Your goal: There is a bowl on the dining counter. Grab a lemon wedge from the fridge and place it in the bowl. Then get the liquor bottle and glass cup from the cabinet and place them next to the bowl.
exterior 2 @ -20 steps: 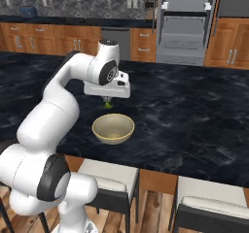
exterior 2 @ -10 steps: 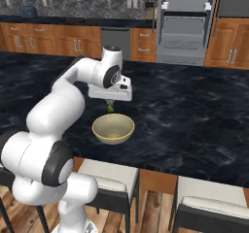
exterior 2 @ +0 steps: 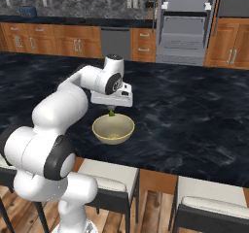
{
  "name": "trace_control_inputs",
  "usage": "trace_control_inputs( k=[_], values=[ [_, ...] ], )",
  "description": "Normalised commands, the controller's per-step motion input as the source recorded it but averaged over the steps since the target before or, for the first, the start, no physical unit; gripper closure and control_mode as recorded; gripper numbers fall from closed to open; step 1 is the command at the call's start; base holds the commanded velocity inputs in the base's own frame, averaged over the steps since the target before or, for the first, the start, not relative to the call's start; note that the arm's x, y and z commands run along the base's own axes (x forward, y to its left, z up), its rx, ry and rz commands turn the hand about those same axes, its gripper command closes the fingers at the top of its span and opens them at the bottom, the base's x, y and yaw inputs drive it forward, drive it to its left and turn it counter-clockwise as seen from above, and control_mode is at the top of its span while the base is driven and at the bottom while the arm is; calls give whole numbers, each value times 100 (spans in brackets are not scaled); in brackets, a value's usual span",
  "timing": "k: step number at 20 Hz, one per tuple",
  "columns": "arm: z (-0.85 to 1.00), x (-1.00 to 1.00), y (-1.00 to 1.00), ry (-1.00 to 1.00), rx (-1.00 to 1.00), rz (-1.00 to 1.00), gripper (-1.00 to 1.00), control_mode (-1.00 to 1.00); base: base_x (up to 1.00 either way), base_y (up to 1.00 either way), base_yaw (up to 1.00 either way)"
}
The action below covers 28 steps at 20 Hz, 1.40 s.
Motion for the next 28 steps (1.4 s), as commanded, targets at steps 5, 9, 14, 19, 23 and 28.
trace_control_inputs(
  k=[5, 9, 14, 19, 23, 28],
  values=[
    [-38, 8, 0, 0, 0, 0, 100, -100, 0, 0, 0],
    [-33, 2, 0, 0, 0, 0, 100, -100, 0, 0, 0],
    [-29, 3, 0, 0, 0, 0, 100, -100, 0, 0, 0],
    [-22, 11, 0, 0, 0, 0, 100, -100, 0, 0, 0],
    [-16, 12, 0, 0, 0, 0, 100, -100, 0, 0, 0],
    [-14, 9, 0, 0, 0, 0, 100, -100, 0, 0, 0]
  ],
)
